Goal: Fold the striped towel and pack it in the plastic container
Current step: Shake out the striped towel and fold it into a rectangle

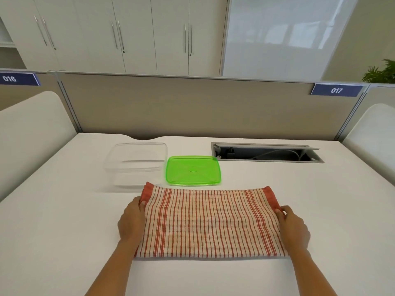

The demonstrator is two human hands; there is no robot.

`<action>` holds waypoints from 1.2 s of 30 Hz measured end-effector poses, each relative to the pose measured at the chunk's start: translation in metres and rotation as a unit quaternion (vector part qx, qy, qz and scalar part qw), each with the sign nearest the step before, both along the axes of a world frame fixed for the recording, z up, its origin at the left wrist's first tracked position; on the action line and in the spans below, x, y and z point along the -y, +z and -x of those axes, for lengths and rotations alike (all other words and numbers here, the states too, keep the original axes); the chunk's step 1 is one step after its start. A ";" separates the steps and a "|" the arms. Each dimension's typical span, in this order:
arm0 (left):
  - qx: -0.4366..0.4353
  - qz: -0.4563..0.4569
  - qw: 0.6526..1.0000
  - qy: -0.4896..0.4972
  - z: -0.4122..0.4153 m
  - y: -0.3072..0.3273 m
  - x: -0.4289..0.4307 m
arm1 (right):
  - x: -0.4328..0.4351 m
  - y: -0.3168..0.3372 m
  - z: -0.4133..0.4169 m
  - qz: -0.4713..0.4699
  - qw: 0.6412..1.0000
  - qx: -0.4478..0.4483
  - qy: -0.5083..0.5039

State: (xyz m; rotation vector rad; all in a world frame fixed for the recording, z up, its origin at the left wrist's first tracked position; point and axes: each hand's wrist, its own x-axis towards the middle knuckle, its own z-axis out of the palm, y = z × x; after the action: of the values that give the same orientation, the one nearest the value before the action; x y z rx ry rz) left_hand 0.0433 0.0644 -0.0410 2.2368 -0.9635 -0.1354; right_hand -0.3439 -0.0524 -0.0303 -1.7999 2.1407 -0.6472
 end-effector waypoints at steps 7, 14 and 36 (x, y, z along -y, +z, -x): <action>0.018 0.011 1.000 0.014 -0.003 -0.006 -0.013 | -0.001 0.012 0.005 -0.063 0.997 0.035 0.005; -0.022 0.042 0.999 -0.024 0.011 -0.009 -0.018 | 0.004 0.064 -0.019 -0.043 0.996 0.052 0.054; -0.308 0.014 0.924 -0.226 0.085 0.102 0.060 | -0.060 0.120 -0.162 -0.019 0.934 0.079 0.347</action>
State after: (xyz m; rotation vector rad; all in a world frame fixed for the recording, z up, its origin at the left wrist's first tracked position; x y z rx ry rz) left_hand -0.0417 0.0040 0.0615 1.7231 -1.0762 -0.9619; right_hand -0.1821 0.0075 0.0892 -2.1962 1.2603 -0.5310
